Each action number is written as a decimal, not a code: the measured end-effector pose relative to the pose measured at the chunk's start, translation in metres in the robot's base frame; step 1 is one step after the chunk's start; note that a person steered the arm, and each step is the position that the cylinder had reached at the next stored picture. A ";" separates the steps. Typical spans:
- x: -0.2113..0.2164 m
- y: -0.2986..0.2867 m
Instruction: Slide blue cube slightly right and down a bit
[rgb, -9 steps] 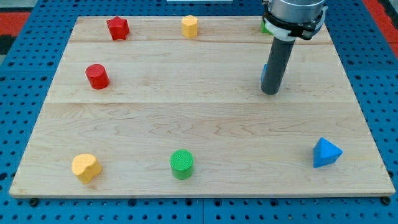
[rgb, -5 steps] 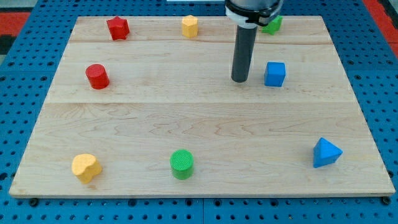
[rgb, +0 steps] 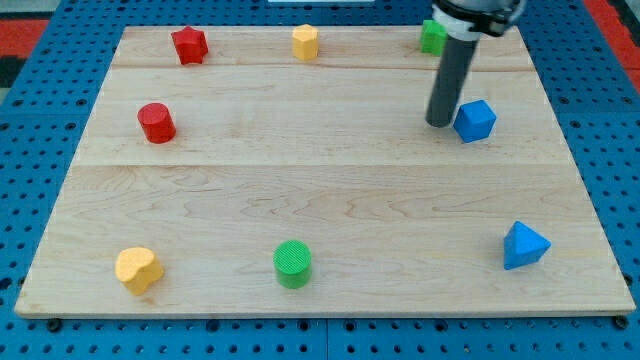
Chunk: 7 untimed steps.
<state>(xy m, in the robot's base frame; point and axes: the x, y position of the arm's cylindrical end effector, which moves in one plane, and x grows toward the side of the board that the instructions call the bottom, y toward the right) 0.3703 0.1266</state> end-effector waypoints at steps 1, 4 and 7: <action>-0.029 -0.006; -0.022 0.079; -0.012 0.078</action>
